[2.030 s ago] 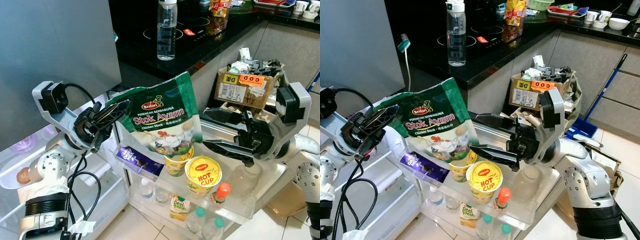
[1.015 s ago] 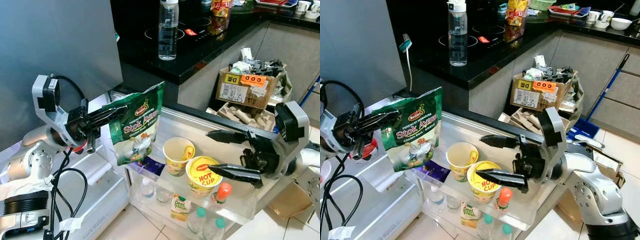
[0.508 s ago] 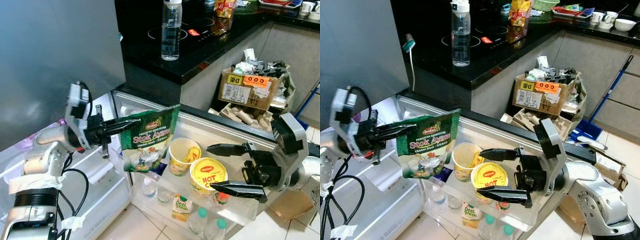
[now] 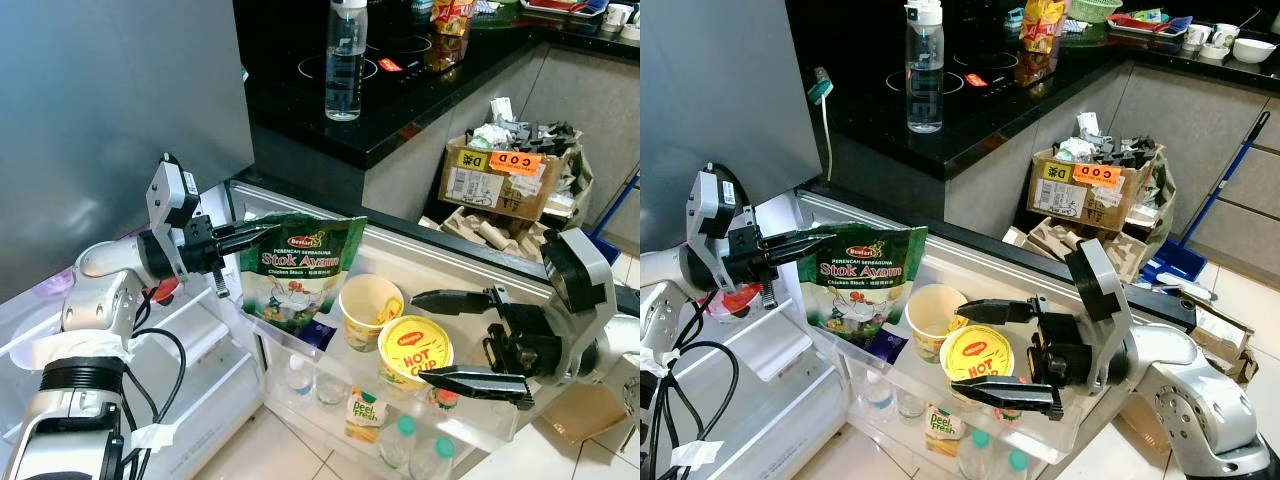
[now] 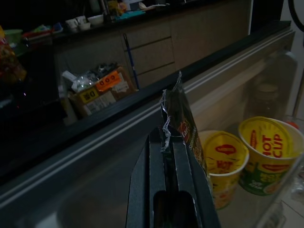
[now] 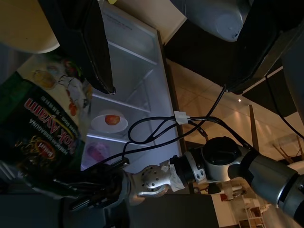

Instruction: Restocking fridge

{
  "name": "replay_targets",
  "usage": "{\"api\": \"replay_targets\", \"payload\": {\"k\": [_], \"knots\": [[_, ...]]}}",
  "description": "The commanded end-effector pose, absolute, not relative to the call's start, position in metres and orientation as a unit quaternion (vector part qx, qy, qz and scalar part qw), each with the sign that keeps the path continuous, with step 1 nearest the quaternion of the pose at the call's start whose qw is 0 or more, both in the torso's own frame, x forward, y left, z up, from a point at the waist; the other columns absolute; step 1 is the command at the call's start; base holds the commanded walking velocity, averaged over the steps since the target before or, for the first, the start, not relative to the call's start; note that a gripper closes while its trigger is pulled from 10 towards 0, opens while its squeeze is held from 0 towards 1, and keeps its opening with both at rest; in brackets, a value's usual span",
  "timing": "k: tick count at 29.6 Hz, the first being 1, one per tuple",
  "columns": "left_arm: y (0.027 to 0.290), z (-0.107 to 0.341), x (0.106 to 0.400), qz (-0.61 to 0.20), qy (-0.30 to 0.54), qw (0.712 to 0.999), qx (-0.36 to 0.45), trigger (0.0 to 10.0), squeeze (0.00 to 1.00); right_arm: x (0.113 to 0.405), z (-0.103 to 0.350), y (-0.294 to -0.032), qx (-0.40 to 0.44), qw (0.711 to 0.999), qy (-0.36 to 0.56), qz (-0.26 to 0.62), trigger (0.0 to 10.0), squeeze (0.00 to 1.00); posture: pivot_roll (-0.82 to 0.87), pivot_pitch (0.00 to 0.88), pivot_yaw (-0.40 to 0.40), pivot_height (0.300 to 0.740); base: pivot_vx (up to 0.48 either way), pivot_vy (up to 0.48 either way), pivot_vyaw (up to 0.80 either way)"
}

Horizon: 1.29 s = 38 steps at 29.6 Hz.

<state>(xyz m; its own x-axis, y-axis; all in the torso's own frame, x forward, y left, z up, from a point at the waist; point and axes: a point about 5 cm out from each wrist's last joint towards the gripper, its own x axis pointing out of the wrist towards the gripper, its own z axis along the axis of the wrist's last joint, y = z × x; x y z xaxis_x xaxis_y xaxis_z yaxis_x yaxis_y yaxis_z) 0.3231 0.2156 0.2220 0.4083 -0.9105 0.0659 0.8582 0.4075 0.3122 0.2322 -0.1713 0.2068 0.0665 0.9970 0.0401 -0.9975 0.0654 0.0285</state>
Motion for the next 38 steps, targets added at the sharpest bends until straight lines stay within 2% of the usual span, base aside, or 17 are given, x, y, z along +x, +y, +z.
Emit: {"api": "replay_targets", "payload": {"k": [1, 7, 17, 18, 19, 20, 21, 22, 24, 25, 38], "knots": [[0.212, 0.228, 0.327, -0.522, -0.137, 0.832, 0.130, 2.0, 0.00, 0.228, 0.204, -0.170, 0.012, 0.723, 0.010, 0.691, 10.0, 0.00, -0.09, 0.000, -0.015, 0.740, 0.000, 0.000, 0.00], [0.210, 0.225, 0.334, -0.505, -0.146, 0.839, 0.141, 1.9, 0.00, 0.231, 0.195, -0.171, 0.001, 0.736, 0.031, 0.676, 10.0, 0.00, -0.10, 0.000, -0.011, 0.740, 0.000, 0.000, 0.00], [0.215, 0.219, 0.341, -0.471, -0.158, 0.856, 0.147, 2.2, 0.00, 0.231, 0.195, -0.169, 0.001, 0.736, 0.026, 0.677, 10.0, 0.00, -0.10, 0.000, -0.014, 0.740, 0.000, 0.000, 0.00], [0.215, 0.217, 0.342, -0.465, -0.159, 0.858, 0.147, 2.9, 0.00, 0.232, 0.195, -0.168, 0.001, 0.736, 0.025, 0.677, 10.0, 0.00, -0.10, 0.000, -0.014, 0.740, 0.000, 0.000, 0.00], [0.215, 0.217, 0.342, -0.465, -0.159, 0.858, 0.147, 2.9, 0.00, 0.232, 0.195, -0.168, 0.001, 0.736, 0.025, 0.677, 10.0, 0.00, -0.10, 0.000, -0.014, 0.740, 0.000, 0.000, 0.00], [0.213, 0.214, 0.344, -0.459, -0.162, 0.861, 0.144, 4.2, 0.00, 0.232, 0.195, -0.168, 0.000, 0.737, 0.024, 0.676, 10.0, 0.00, -0.10, 0.000, -0.015, 0.740, 0.000, 0.000, 0.00], [0.213, 0.214, 0.345, -0.458, -0.164, 0.862, 0.141, 4.2, 0.00, 0.232, 0.195, -0.168, 0.000, 0.737, 0.023, 0.675, 10.0, 0.00, -0.10, 0.000, -0.015, 0.740, 0.000, 0.000, 0.00], [0.211, 0.213, 0.345, -0.460, -0.168, 0.862, 0.133, 7.2, 0.00, 0.232, 0.195, -0.168, 0.000, 0.737, 0.023, 0.675, 10.0, 0.00, -0.10, 0.000, -0.015, 0.740, 0.000, 0.000, 0.00], [0.211, 0.213, 0.345, -0.462, -0.171, 0.861, 0.128, 7.2, 0.00, 0.232, 0.195, -0.168, 0.000, 0.738, 0.023, 0.675, 10.0, 0.00, -0.10, 0.000, -0.015, 0.740, 0.000, 0.000, 0.00], [0.208, 0.212, 0.345, -0.467, -0.171, 0.858, 0.124, 10.0, 0.00, 0.232, 0.195, -0.168, 0.000, 0.738, 0.023, 0.674, 10.0, 0.00, -0.10, 0.000, -0.015, 0.740, 0.000, 0.000, 0.00], [0.194, 0.188, 0.347, -0.480, -0.141, 0.857, 0.121, 10.0, 0.00, 0.233, 0.196, -0.167, 0.000, 0.739, 0.019, 0.674, 10.0, 0.00, -0.10, 0.000, -0.014, 0.740, 0.000, 0.000, 0.00]]}}
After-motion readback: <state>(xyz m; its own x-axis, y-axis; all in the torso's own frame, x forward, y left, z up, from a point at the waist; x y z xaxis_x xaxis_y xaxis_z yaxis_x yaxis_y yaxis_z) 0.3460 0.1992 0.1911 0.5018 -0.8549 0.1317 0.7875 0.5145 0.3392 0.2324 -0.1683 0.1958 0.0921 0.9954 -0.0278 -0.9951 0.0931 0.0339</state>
